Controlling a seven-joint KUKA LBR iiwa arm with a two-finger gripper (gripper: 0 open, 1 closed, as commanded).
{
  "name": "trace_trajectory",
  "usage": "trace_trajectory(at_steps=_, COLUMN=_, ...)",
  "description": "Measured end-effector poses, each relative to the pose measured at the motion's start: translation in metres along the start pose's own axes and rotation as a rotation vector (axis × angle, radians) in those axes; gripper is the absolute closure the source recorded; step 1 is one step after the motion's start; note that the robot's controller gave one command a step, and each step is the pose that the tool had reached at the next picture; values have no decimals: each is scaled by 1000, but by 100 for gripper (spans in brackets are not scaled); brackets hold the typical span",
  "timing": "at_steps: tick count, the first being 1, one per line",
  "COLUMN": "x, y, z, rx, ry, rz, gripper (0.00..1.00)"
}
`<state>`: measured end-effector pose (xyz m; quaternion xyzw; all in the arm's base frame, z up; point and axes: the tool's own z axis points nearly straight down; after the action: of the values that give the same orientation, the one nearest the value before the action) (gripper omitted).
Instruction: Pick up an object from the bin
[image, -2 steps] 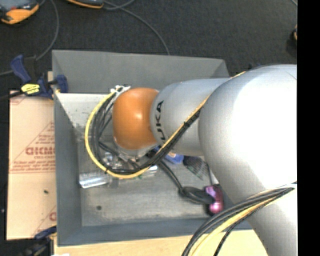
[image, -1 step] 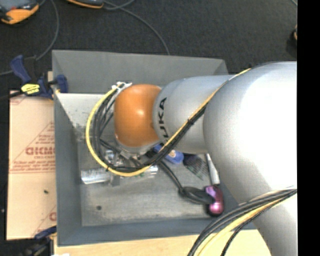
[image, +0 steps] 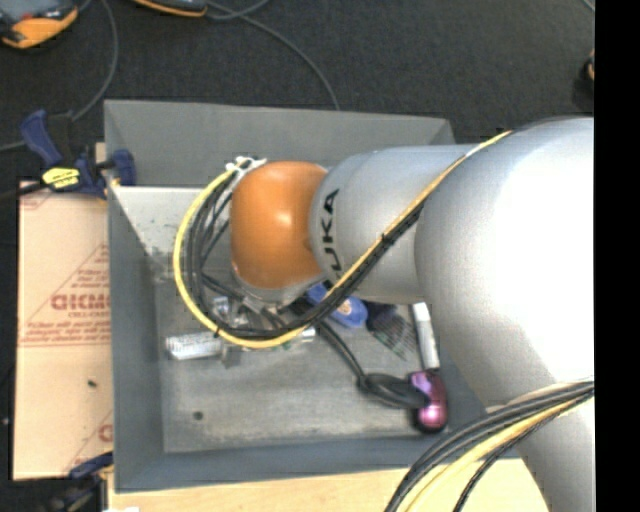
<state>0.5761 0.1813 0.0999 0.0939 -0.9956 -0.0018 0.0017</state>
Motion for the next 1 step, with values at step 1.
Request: trace_trajectory(at_steps=1, x=0, y=0, z=-20, rx=0, ry=1, rz=1, gripper=100)
